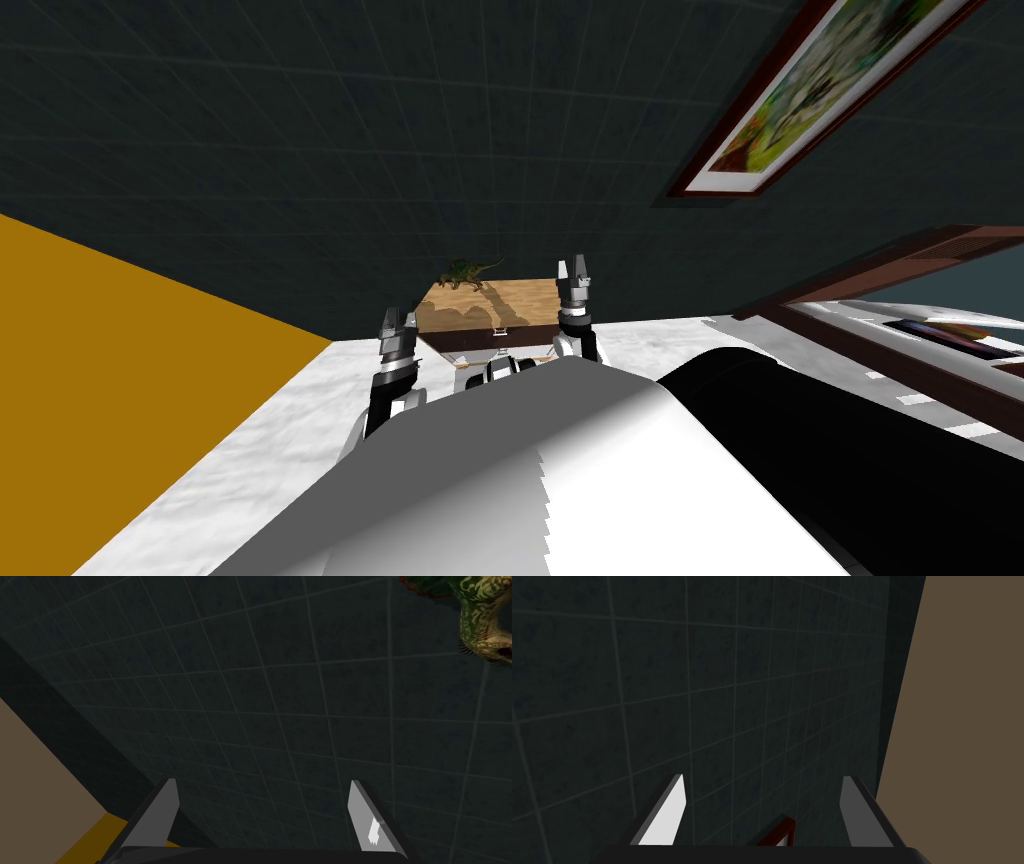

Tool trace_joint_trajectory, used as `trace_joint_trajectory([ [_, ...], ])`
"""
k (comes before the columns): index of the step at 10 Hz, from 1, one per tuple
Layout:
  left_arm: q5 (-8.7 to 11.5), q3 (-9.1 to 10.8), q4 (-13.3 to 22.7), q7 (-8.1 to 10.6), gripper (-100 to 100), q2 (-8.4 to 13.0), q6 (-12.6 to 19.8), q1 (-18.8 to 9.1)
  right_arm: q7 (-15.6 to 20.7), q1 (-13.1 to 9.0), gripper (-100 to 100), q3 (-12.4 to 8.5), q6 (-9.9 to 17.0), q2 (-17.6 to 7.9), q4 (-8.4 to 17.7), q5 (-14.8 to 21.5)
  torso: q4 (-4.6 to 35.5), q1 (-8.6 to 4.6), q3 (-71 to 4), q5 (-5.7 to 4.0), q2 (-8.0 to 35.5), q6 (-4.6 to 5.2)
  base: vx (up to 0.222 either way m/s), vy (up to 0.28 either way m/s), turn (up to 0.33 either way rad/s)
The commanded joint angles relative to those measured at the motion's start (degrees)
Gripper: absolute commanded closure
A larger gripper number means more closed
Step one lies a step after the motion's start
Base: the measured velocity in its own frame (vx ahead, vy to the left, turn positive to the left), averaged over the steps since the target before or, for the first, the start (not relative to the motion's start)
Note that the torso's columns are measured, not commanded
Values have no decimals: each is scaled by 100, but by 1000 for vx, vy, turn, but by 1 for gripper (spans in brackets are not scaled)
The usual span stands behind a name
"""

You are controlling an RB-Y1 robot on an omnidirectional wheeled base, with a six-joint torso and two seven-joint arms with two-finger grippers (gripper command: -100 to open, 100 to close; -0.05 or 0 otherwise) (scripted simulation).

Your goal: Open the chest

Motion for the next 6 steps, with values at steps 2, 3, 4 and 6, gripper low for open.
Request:
trace_joint_trajectory([
  [2, 2, -87, 664, -38, -100, 77, -468, -157, 0, 0, 0, 0, 0, 0, 0, 0, -1, -11, -2, -3, -2, -1, 2, -56, -24],
  [3, 2, -87, 754, -38, -100, 77, -468, -157, 0, 0, 0, 0, 0, 0, 0, 0, 0, -7, -1, -3, -1, -1, -5, -30, -8],
  [4, 0, -119, 969, -54, -100, 87, -610, -201, 0, 0, 0, 0, 0, 0, 0, 0, 0, 2, 0, 0, 1, -1, 2, -24, -23],
  [6, -2, -152, 1214, -69, -100, 96, -756, -247, 0, 0, 0, 0, 0, 0, 0, 0, 0, -6, -1, -2, -2, 0, -3, -41, -26],
])
